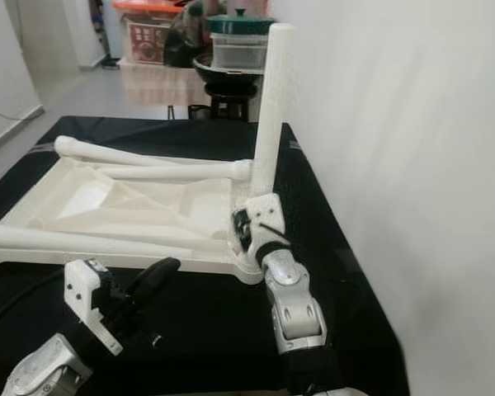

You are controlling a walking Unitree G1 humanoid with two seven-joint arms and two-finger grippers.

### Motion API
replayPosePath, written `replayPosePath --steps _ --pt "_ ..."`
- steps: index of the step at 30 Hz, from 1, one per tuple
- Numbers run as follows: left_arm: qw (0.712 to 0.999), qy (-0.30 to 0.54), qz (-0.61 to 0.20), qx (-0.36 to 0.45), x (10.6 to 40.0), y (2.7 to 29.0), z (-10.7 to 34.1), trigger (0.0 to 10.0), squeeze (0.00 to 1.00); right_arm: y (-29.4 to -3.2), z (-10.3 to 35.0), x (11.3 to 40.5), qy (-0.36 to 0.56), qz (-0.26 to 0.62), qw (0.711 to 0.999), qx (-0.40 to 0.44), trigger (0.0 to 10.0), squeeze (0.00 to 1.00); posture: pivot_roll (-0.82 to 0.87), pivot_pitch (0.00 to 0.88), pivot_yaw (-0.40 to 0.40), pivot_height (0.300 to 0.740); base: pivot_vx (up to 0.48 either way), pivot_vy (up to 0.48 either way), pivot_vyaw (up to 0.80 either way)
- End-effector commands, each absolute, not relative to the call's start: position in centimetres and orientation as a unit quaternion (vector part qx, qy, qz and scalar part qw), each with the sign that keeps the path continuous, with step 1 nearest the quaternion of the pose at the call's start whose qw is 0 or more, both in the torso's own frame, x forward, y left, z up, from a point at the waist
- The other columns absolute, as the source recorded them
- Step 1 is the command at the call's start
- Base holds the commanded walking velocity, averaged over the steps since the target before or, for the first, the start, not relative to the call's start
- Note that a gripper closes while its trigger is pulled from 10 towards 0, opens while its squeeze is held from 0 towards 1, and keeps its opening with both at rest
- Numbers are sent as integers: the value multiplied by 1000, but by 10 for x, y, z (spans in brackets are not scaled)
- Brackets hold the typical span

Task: Building children table

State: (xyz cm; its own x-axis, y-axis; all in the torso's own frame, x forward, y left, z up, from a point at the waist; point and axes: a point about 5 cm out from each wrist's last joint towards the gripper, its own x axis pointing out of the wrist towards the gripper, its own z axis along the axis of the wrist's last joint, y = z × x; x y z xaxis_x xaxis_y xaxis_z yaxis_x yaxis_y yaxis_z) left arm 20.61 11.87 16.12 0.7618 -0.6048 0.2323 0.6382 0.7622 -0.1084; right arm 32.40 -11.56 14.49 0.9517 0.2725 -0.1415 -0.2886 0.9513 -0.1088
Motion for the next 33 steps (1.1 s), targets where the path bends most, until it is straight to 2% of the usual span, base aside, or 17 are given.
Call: replayPosePath --steps 1,2,4,5,6,7,8,10,11,13,19,20,21,27,33 --pt "935 -86 -332 -93 207 119 159 10000 0 -115 153 330 52 200 977 -46 10000 1000 4 0 -83 740 0 0 0" --pt "935 -86 -332 -93 207 119 159 10000 0 -115 153 330 52 200 977 -46 10000 1000 4 0 -83 740 0 0 0" --pt "934 -86 -333 -93 208 118 159 10000 0 -121 162 338 28 278 959 -39 10000 1000 2 0 -85 740 0 0 0" --pt "934 -86 -333 -93 208 118 159 10000 0 -121 162 338 28 278 959 -39 10000 1000 2 0 -85 740 0 0 0" --pt "934 -86 -333 -93 208 118 159 10000 0 -126 164 340 23 327 944 -34 10000 1000 6 0 -90 740 0 0 0" --pt "934 -86 -333 -94 208 117 159 10000 0 -133 166 344 21 351 935 -45 10000 745 6 0 -90 740 0 0 0" --pt "934 -86 -333 -94 208 117 159 10000 0 -141 165 349 30 358 932 -51 10000 0 12 0 -95 740 0 0 0" --pt "935 -87 -332 -93 208 117 159 10000 0 -153 167 359 62 399 915 13 10000 0 17 0 -100 740 0 0 0" --pt "935 -87 -332 -93 208 117 159 10000 0 -153 167 359 62 399 915 13 10000 0 17 0 -100 740 0 0 0" --pt "935 -87 -332 -93 208 118 159 10000 0 -153 170 360 78 434 895 64 10000 0 19 0 -101 740 0 0 0" --pt "935 -86 -332 -93 207 118 159 10000 0 -153 172 367 98 452 884 76 10000 0 22 0 -101 740 0 0 0" --pt "935 -86 -332 -94 206 118 159 10000 0 -152 171 366 98 460 879 80 7569 0 26 0 -103 740 0 0 0" --pt "935 -86 -332 -94 206 118 160 10000 0 -152 169 365 97 472 874 69 0 0 27 0 -107 740 0 0 0" --pt "935 -85 -332 -94 205 117 159 10000 0 -153 165 363 92 488 867 46 0 0 22 0 -109 740 0 0 0" --pt "934 -84 -333 -95 204 116 157 10000 0 -159 164 367 92 467 878 45 0 0 23 0 -107 740 0 0 0"
